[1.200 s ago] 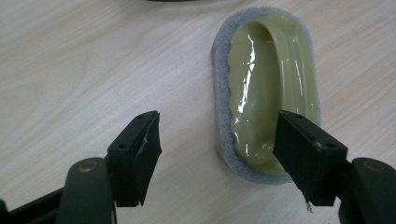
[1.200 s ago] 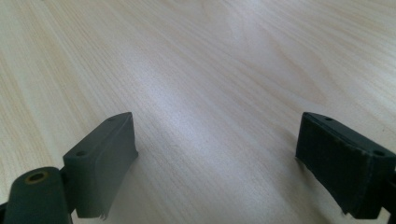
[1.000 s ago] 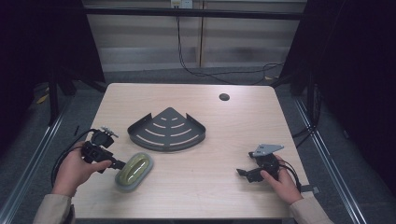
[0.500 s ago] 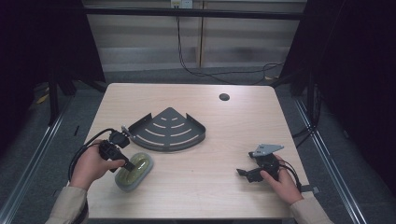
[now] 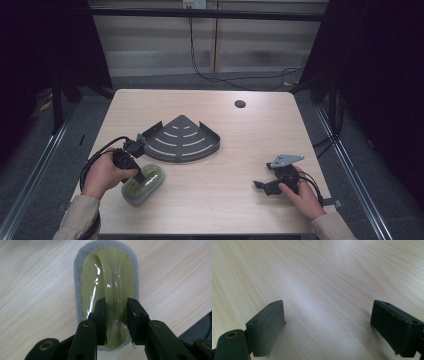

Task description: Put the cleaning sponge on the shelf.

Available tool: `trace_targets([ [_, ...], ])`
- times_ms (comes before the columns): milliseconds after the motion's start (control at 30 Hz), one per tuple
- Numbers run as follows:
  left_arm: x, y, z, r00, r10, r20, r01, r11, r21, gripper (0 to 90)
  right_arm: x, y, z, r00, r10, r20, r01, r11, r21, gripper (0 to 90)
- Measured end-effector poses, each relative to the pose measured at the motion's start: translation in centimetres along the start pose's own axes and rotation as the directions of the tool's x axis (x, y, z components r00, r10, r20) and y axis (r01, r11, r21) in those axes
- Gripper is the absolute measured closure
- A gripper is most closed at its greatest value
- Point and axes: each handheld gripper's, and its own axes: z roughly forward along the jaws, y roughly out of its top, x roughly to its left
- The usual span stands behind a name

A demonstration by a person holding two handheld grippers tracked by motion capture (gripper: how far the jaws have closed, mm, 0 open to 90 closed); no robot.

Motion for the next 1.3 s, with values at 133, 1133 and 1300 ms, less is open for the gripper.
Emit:
trace_targets([
  [133, 0.0, 0.3, -0.8, 1.0000, -0.003, -0.006, 0.003, 1.0000, -0.008, 71.1, 0.0, 0.0, 0.0, 1.0000, 0.000, 0.000, 0.000, 1.000, 0.000, 11.5],
  [1133, 1.4, 3.0, -6.5, 0.9992, -0.040, -0.003, 0.040, 0.9976, -0.057, 71.1, 0.0, 0.0, 0.0, 1.0000, 0.000, 0.001, 0.000, 1.000, -0.003, 11.5],
  [1300, 1.5, 3.7, -6.9, 0.9993, -0.036, -0.002, 0.036, 0.9979, -0.053, 71.1, 0.0, 0.0, 0.0, 1.0000, -0.002, 0.000, 0.002, 1.000, -0.003, 11.5],
])
